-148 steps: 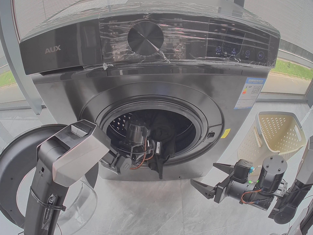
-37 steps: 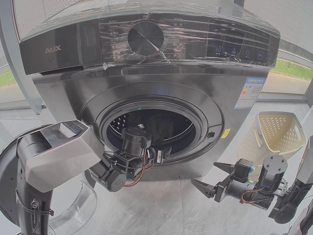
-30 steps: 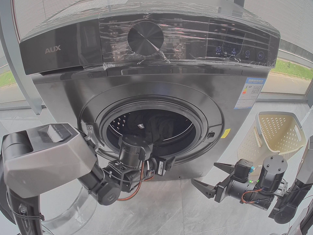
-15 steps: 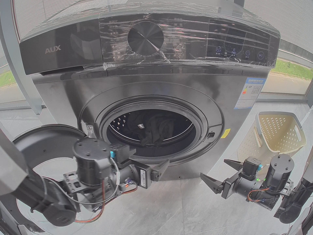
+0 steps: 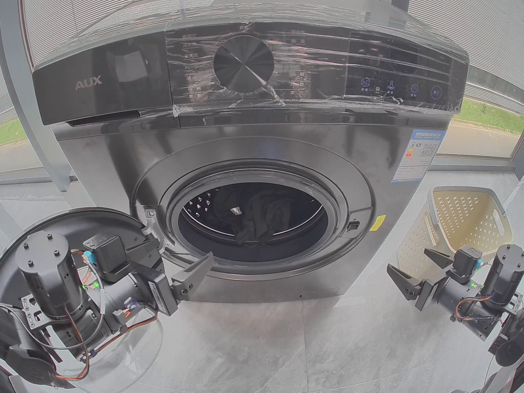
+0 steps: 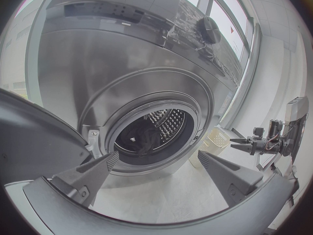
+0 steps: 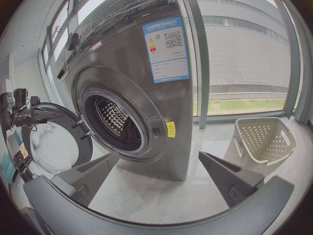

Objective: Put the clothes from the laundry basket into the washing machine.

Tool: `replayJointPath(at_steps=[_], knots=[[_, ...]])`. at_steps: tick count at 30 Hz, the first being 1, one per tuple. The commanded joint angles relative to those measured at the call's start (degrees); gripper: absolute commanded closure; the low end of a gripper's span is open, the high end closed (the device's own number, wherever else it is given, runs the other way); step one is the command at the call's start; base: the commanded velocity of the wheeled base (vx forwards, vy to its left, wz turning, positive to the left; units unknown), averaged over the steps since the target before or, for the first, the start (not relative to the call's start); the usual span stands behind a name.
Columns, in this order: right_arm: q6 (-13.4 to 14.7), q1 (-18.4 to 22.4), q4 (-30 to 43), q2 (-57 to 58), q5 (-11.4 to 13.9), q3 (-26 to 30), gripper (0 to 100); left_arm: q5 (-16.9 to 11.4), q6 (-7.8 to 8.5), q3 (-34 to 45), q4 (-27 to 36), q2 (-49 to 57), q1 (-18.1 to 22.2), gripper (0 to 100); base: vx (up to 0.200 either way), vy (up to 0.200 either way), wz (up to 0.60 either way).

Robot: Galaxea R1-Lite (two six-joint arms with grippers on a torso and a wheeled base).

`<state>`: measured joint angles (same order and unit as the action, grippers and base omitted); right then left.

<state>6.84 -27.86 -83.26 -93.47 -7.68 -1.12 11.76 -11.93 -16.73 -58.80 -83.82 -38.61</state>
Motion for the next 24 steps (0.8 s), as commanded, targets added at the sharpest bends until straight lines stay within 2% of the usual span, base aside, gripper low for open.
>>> replayJointPath(at_steps=[1, 3, 6, 8, 14, 18, 20, 22, 24], knots=[[-0.34, 1.84, 4.78, 8.12, -0.14, 1.12, 0, 0.54, 1.92, 1.96, -0.18, 2.96, 0.73, 0, -0.200, 0.000, 0.00], [-0.34, 2.02, 7.76, 10.67, -0.14, 1.12, 0, 1.24, 2.71, 2.05, -0.18, 3.67, 0.73, 0, -0.200, 0.000, 0.00], [-0.51, 2.81, 11.19, 13.66, -0.14, 1.12, 0, 2.12, 3.06, 2.22, -0.18, 4.55, 0.73, 0, -0.200, 0.000, 0.00], [-1.04, 3.86, 15.15, 17.35, -0.14, 1.12, 0, 3.44, 4.29, 2.75, -0.18, 6.22, 0.73, 0, -0.200, 0.000, 0.00], [-1.57, 4.92, 24.55, 27.81, -0.32, 1.12, 0, 4.06, 6.13, 5.48, -0.18, 10.87, 0.73, 0, -0.200, 0.000, 0.00], [-2.80, 6.06, 30.44, 34.23, -2.34, 1.12, 0, 4.94, 7.36, 7.41, 0.08, 13.60, 0.81, 0, -0.200, 0.000, 0.00], [-2.71, 6.50, 35.98, 40.12, -3.75, 1.12, 0, 7.66, 8.77, 9.34, 0.08, 15.71, 0.73, 0, -0.200, 0.000, 0.00], [-2.62, 8.26, 38.88, 45.13, -3.83, 1.12, 0, 8.89, 8.86, 11.01, 0.08, 17.47, 0.81, 0, -0.200, 0.000, 0.00], [-2.62, 9.66, 40.81, 47.94, -3.66, 1.12, 0, 8.98, 8.77, 12.51, 0.17, 18.87, 0.73, 0, -0.100, 0.000, 0.00]])
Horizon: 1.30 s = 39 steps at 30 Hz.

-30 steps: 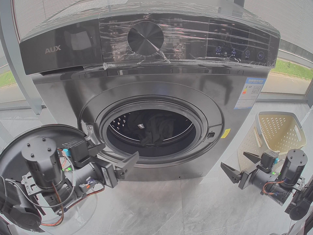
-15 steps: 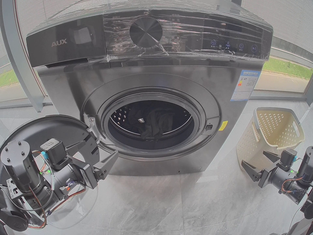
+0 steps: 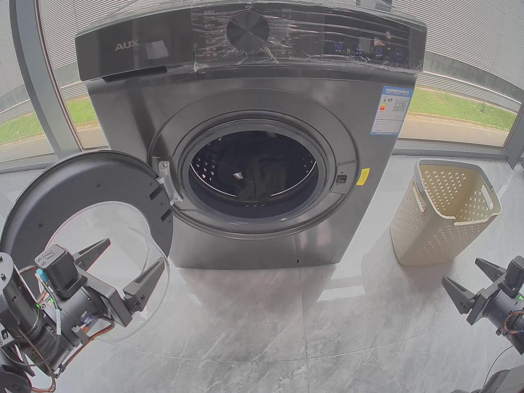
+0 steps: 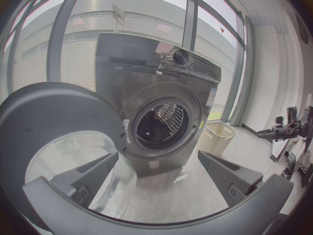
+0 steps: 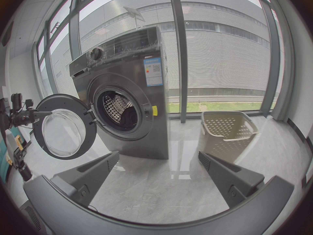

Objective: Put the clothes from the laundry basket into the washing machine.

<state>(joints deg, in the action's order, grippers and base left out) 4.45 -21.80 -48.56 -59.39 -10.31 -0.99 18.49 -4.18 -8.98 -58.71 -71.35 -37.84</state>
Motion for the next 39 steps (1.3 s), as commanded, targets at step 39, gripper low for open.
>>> replayJointPath(at_steps=[39], knots=[[-15.44, 24.61, 44.69, 54.56, 9.52, 0.99, 0, -16.56, 6.11, 8.28, 56.95, 71.35, 37.84, 0, 0.000, 0.000, 0.00]])
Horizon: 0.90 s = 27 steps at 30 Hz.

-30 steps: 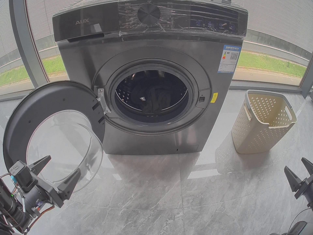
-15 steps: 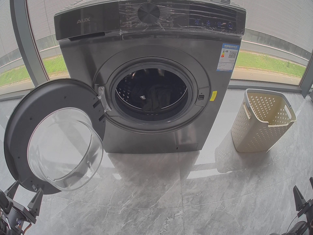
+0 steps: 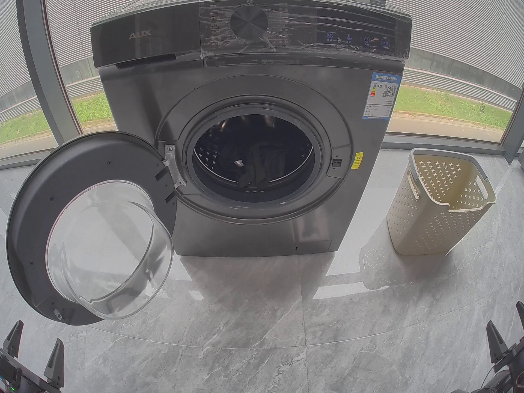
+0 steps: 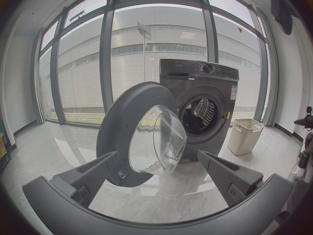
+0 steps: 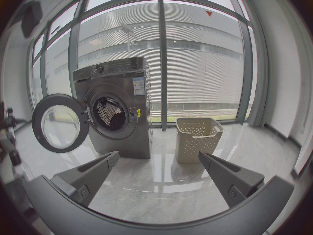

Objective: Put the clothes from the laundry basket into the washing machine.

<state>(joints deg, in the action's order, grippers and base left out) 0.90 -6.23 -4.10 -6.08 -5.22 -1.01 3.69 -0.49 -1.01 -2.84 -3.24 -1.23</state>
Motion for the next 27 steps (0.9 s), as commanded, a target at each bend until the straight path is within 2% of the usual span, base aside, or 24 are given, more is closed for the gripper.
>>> replayJointPath(at_steps=[1, 3, 4, 5, 6, 8, 12, 15, 17, 20, 22, 23, 24, 27], knots=[[-11.45, 8.95, 0.05, 1.51, 4.43, 1.01, 0, -1.85, 0.84, 0.40, 0.82, 3.24, 1.23, 0, 0.000, 0.000, 0.00], [-5.82, 8.51, 0.23, 1.69, 4.25, 1.01, 0, -1.32, -1.27, 0.66, 0.29, 3.24, 1.23, 0, 0.000, 0.000, 0.00], [-0.29, 8.25, 0.49, 1.86, 3.90, 1.01, 0, -1.58, -0.83, 0.84, 0.29, 3.24, 1.23, 0, 0.000, 0.000, 0.00], [0.33, 8.25, 0.58, 1.95, 3.99, 1.01, 0, -1.50, -0.92, 0.84, 0.20, 3.24, 1.23, 0, 0.000, 0.000, 0.00], [1.21, 6.58, 1.28, 4.68, 5.04, 0.92, 0, -1.50, 0.58, 0.84, -0.41, 3.24, 1.23, 0, 0.000, 0.000, 0.00], [-0.20, 6.32, 2.34, 5.20, 5.66, 0.40, 0, -2.20, 1.19, 0.84, -0.41, 3.24, 1.23, 0, 0.000, 0.000, 0.00], [-0.81, 6.49, 3.13, 4.76, 5.92, 0.22, 0, -3.43, 0.58, 0.48, 4.77, 3.07, 1.23, 0, 0.000, 0.000, 0.00], [-0.64, 6.41, 4.18, 4.94, 5.57, -0.31, 0, -3.34, -0.04, 0.92, 3.10, 3.07, 1.23, 0, 0.000, 0.000, 0.00], [-0.37, 6.32, 4.36, 5.12, 4.78, -0.04, 0, -3.08, -0.92, 1.01, 2.84, 3.07, 1.23, 0, 0.000, 0.000, 0.00], [0.77, 6.41, 3.66, 5.03, 3.11, 1.01, 0, -1.85, -0.74, 1.01, 2.84, 3.15, 1.49, 0, 0.000, 0.000, 0.00], [-0.20, 6.41, 4.10, 4.94, 3.46, 1.01, 0, -2.02, -0.30, 1.01, 2.93, 3.07, 1.41, 0, 0.000, 0.000, 0.00], [-1.96, 6.32, 3.92, 4.94, 4.78, 1.01, 0, -2.20, -0.13, 1.01, 2.84, 3.07, 1.32, 0, 0.000, 0.000, 0.00], [-2.31, 6.23, 4.36, 5.03, 5.66, 1.01, 0, -2.20, -0.22, 1.01, 2.75, 3.07, 1.23, 0, 0.000, 0.000, 0.00], [-1.52, 6.05, 3.92, 5.20, 6.10, 1.01, 0, -2.29, -0.57, 1.01, 2.84, 3.07, 1.23, 0, 0.000, 0.000, 0.00]])
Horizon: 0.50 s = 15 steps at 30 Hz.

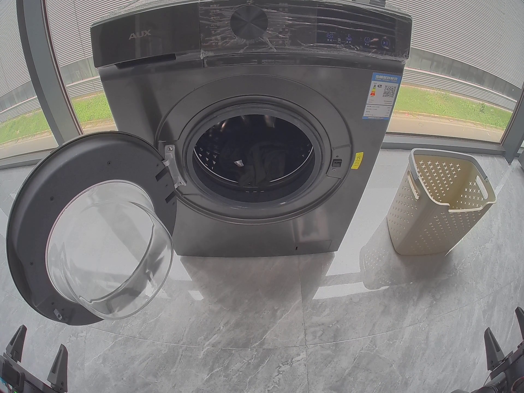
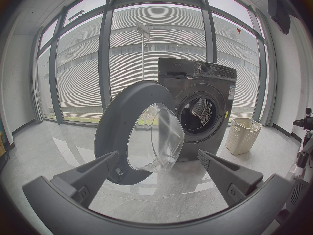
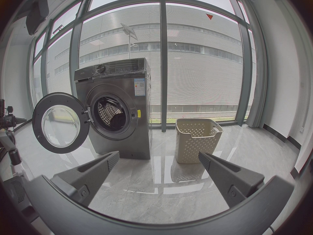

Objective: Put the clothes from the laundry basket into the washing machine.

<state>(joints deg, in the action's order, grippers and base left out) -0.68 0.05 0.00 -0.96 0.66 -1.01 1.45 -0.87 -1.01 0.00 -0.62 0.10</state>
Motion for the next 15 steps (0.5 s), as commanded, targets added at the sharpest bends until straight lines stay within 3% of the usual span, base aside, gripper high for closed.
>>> replayJointPath(at_steps=[1, 8, 15], knots=[[0.16, -0.22, -0.18, 0.08, 0.31, 1.01, 0, -0.04, -0.19, 1.01, 0.00, 0.45, -0.10, 0, 0.000, 0.000, 0.00], [0.16, -0.22, -0.18, 0.08, 0.40, 1.01, 0, 0.13, 0.51, 1.01, 0.00, 0.53, -0.10, 0, 0.000, 0.000, 0.00], [0.16, -0.22, -0.18, 0.08, 0.31, 1.01, 0, 0.13, -0.54, 1.01, 0.00, 0.45, -0.10, 0, -0.171, 0.000, 0.00]])
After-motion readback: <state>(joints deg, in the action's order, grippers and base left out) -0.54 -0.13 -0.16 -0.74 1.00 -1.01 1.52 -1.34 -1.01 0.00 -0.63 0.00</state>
